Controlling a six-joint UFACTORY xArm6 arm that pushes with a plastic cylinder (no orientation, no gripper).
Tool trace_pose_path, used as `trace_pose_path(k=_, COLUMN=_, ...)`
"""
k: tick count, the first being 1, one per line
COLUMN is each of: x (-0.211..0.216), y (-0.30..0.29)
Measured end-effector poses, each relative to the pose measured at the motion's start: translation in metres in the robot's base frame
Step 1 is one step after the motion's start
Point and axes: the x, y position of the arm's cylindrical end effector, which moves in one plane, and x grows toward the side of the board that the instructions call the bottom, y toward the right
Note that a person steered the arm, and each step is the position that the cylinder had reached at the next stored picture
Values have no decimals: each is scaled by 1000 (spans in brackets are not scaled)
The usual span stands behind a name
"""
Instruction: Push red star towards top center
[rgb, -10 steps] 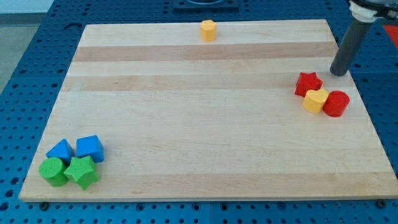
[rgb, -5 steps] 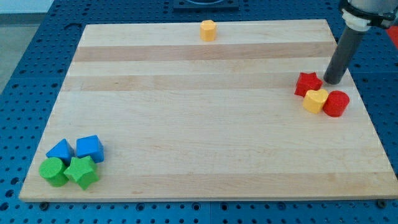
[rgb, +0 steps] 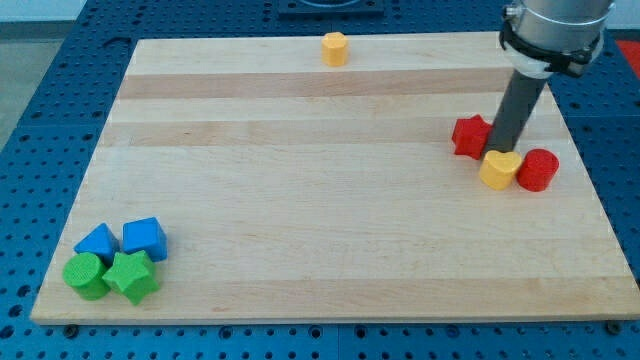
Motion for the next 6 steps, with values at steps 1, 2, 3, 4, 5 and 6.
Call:
trace_pose_path(k=1, x=0, y=-14)
trace_pose_path(k=2, x=0, y=-26)
trace_pose_path(k=3, x=-1, y=-28)
trace_pose_path(k=4, x=-3, y=-28)
trace_pose_path(k=5, x=-4, y=-30)
trace_pose_path(k=6, x=-8, y=-30)
